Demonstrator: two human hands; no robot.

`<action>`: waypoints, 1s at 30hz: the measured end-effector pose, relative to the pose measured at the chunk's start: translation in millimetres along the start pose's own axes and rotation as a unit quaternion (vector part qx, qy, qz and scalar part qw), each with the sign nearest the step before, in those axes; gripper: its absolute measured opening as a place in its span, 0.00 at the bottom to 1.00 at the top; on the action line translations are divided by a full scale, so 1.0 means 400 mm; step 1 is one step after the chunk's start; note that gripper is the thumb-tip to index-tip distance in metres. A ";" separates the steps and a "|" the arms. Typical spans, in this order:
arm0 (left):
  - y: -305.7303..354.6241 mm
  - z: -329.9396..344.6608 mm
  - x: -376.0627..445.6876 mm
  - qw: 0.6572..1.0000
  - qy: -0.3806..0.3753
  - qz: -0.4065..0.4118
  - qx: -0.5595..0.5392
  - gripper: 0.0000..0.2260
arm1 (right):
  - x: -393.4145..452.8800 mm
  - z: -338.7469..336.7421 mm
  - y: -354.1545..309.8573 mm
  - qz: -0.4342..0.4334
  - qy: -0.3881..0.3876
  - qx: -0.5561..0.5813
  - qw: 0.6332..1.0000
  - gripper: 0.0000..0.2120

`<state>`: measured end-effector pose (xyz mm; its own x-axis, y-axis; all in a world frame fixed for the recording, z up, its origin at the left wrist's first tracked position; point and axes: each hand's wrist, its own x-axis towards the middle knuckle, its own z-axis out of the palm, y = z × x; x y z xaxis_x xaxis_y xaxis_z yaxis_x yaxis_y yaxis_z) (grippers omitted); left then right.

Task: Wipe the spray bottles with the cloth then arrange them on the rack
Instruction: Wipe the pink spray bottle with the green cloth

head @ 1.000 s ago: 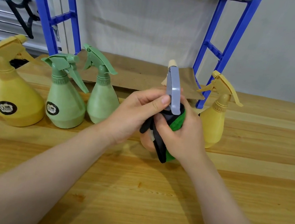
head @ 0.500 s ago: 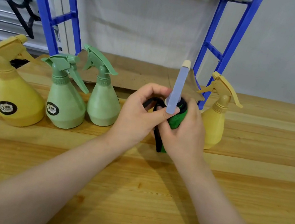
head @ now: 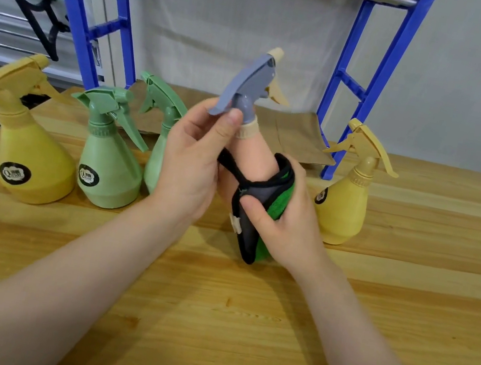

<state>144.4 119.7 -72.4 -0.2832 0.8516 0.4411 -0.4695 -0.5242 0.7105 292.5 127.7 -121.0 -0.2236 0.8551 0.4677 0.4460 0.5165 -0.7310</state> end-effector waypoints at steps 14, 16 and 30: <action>-0.024 -0.016 -0.013 0.992 -0.064 -0.045 0.104 0.08 | -0.003 -0.011 -0.011 -0.025 -0.034 0.066 0.997 0.27; -0.033 -0.012 -0.023 0.986 -0.102 -0.056 0.118 0.08 | -0.003 -0.014 -0.013 -0.023 -0.027 0.059 0.998 0.23; -0.056 -0.009 -0.028 0.978 -0.150 -0.105 0.102 0.07 | 0.010 -0.022 -0.032 -0.010 0.042 0.062 0.997 0.13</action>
<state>155.0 121.8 -95.2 0.0748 0.9165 0.3930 -0.3055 -0.3541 0.8839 293.4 124.2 -105.6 -0.1558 0.8400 0.5197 0.3302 0.5402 -0.7741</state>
